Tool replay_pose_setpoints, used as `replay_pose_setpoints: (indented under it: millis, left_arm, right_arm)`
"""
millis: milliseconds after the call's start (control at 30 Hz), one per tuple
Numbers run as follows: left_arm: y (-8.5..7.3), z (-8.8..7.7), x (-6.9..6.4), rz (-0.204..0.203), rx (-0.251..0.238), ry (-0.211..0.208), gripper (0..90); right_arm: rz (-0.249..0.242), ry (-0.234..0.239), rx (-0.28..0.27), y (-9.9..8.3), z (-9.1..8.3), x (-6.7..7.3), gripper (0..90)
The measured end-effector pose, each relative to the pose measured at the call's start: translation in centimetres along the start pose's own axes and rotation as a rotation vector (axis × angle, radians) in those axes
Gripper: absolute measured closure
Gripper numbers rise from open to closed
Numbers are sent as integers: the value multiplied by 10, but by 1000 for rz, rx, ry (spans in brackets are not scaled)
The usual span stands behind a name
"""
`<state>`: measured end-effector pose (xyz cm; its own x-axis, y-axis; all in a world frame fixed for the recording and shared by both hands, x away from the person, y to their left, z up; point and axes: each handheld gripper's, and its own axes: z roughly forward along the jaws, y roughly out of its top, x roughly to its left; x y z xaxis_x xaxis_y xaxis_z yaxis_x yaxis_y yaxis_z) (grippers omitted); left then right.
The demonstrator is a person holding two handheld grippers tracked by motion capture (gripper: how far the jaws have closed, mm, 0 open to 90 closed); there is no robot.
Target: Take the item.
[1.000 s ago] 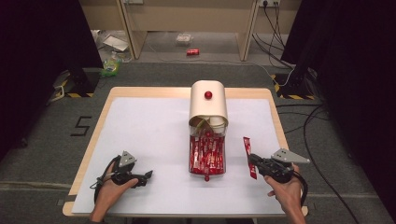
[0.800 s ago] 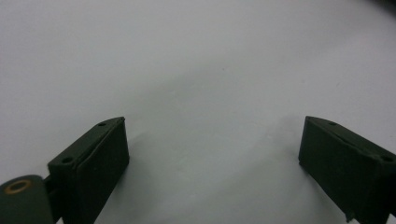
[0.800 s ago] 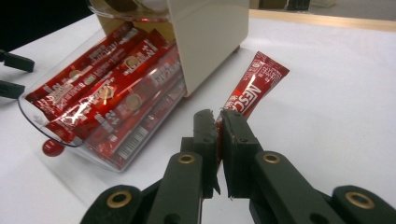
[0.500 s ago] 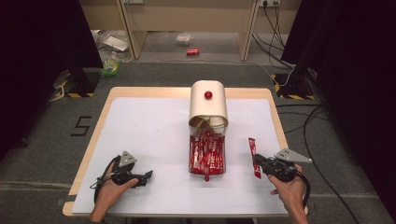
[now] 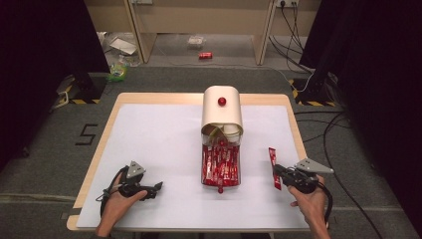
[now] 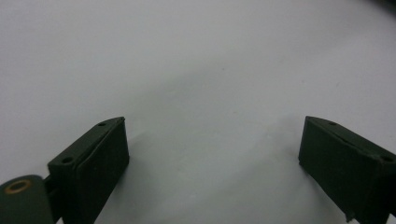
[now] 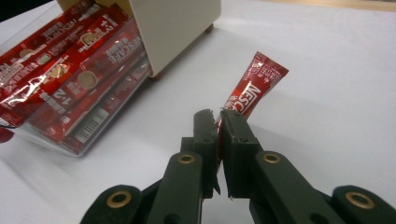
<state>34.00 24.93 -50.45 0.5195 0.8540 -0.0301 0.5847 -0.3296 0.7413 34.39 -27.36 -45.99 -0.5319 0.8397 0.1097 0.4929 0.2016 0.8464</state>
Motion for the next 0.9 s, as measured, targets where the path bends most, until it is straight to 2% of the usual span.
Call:
replay_pose_setpoints:
  millis: [900]
  left_arm:
    - [0, 0, 0, 0, 0, 0, 77]
  right_arm:
    - [3, -29, 57, -10, 9, -16, 851]
